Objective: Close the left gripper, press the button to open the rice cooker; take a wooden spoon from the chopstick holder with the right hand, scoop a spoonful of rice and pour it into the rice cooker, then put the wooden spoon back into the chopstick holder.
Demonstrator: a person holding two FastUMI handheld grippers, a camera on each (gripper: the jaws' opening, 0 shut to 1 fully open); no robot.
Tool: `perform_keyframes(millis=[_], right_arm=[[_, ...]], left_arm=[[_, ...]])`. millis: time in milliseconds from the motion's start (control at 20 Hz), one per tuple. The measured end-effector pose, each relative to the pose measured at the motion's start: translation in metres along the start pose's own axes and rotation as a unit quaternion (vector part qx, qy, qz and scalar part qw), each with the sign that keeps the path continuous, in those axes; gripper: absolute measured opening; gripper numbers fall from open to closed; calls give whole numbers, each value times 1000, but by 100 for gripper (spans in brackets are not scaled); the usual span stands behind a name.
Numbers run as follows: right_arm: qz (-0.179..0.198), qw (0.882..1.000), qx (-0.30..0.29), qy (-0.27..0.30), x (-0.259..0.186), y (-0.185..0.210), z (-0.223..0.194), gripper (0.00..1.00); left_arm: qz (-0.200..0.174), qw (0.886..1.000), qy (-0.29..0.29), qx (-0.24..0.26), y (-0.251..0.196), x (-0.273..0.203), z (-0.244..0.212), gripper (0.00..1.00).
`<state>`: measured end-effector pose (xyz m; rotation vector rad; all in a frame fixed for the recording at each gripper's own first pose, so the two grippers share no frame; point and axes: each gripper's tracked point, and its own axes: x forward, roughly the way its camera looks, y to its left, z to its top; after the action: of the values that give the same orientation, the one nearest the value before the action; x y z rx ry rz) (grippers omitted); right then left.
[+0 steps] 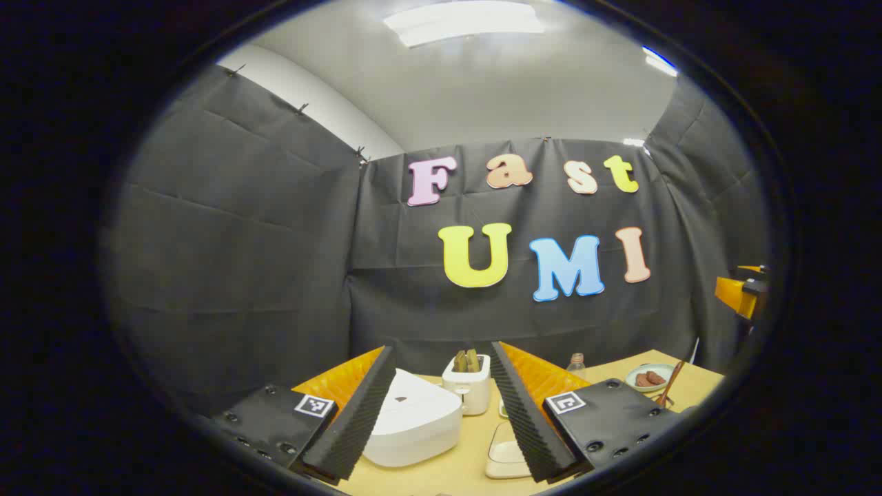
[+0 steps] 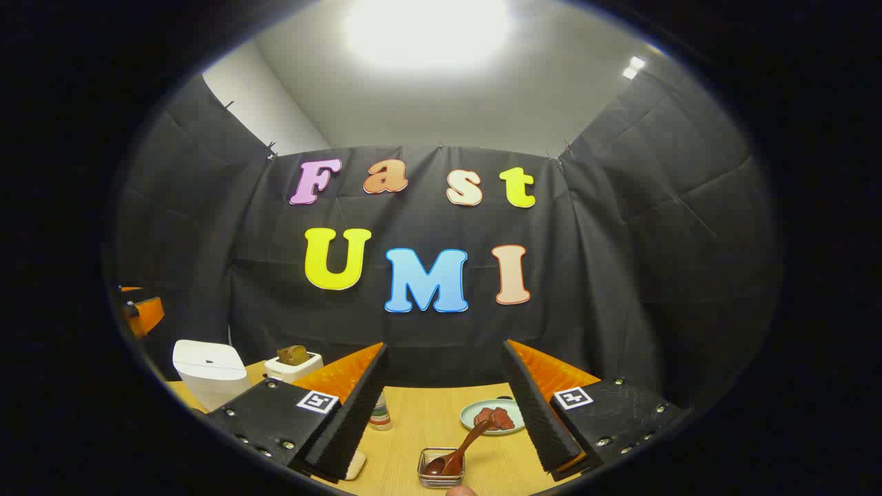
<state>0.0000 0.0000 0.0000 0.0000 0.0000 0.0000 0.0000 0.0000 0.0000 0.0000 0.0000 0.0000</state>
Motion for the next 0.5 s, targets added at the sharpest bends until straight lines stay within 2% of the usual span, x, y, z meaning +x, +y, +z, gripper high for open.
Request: perform_keyframes(millis=[100, 150, 200, 500], right_arm=[[-1, 1000, 0, 1, -2, 1, -1, 98], [-2, 1000, -2, 1, -3, 1, 0, 93], [-4, 1000, -5, 0, -4, -1, 0, 98], [-16, 1000, -6, 8, -9, -9, -4, 98]], left_arm=[[0, 1000, 1, -5, -1, 4, 0, 96], [0, 1000, 1, -7, 0, 4, 0, 96], [-2, 1000, 0, -8, -1, 6, -1, 95], [-10, 1000, -2, -6, -5, 15, 2, 94]])
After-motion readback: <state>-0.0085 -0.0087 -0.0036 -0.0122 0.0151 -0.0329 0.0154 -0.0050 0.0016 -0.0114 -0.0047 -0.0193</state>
